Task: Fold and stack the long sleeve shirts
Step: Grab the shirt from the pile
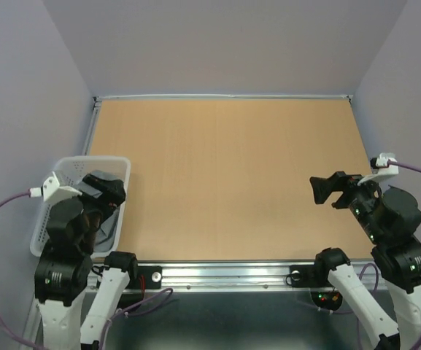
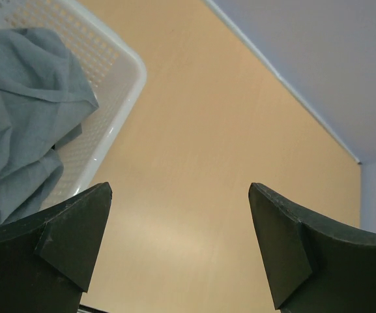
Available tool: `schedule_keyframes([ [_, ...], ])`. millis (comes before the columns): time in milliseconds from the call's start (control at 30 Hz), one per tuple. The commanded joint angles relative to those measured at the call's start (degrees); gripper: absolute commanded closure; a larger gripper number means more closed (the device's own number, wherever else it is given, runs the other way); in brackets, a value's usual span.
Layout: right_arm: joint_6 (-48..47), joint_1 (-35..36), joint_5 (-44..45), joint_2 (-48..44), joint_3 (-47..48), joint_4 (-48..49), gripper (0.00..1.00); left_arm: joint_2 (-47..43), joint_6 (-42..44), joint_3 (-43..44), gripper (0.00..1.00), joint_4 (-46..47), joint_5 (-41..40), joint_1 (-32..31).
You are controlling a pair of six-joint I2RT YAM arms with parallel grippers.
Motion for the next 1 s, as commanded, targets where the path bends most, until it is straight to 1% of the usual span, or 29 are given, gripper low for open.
schedule_keyframes([
  [0, 5.29, -0.3, -1.76, 4.74, 4.25, 0.28, 0.0, 8.0, -2.67, -1.73, 0.01, 3.78, 1.88, -0.07],
  [33, 5.47, -0.3, -4.28, 5.44, 4.26, 0.19, 0.0, 9.49, -2.85, -1.99, 0.01, 3.87, 1.1, -0.07],
  [67, 5.73, -0.3, -4.57, 6.67, 4.26, 0.28, 0.0, 12.38, -3.03, -2.26, 0.01, 3.88, 0.05, -0.07],
  [100, 6.95, -0.3, -4.74, 7.03, 3.91, 0.28, 0.0, 13.88, -4.25, -2.44, 0.01, 3.18, -3.01, -0.07],
  [200, 8.98, -0.3, -6.32, 7.91, 2.33, 0.37, 0.0, 18.72, -5.05, -2.87, 0.01, 2.99, -8.38, -0.07],
  [233, 9.33, -0.3, -6.94, 8.0, 1.89, 0.46, 0.0, 19.78, -5.31, -2.96, 0.01, 3.26, -11.88, -0.07],
  [333, 10.04, -0.3, -8.7, 8.53, 0.74, 0.54, 0.0, 25.22, -5.31, -3.32, 0.01, 5.28, -16.64, 0.89],
  [433, 10.21, -0.3, -9.93, 8.79, -0.4, 0.81, 0.0, 33.47, -4.26, -3.4, 0.01, 8.88, -16.23, 6.5],
  [500, 9.95, -0.3, -10.28, 8.44, -0.75, 1.33, 0.0, 36.47, -4.43, -3.58, 0.01, 11.6, -15.52, 10.64],
  [533, 10.21, -0.3, -10.28, 8.35, -1.1, 1.42, 0.0, 38.75, -4.52, -3.75, 0.01, 12.48, -14.74, 13.78],
  [600, 10.13, -0.3, -10.37, 8.09, -1.37, 1.6, 0.0, 40.61, -5.22, -4.28, 0.01, 14.77, -14.29, 16.44],
  [700, 10.04, -0.3, -10.37, 8.0, -1.81, 1.77, 0.0, 44.48, -5.75, -5.33, 0.01, 17.49, -13.06, 22.06],
  [833, 9.42, -0.22, -9.76, 8.35, -2.77, 2.65, 0.0, 50.27, -5.58, -7.44, 0.01, 21.97, -10.78, 25.06],
  [867, 9.07, -0.13, -9.58, 8.7, -2.86, 2.74, 0.0, 53.59, -5.58, -7.97, 0.01, 23.2, -10.16, 25.15],
  [933, 8.63, 0.22, -9.23, 9.49, -3.04, 3.18, 0.0, 57.12, -5.75, -8.5, 0.01, 24.17, -8.94, 25.24],
  [967, 8.28, 0.31, -8.88, 9.93, -2.86, 3.27, 0.0, 60.71, -6.45, -8.76, 0.01, 24.44, -8.75, 25.16],
])
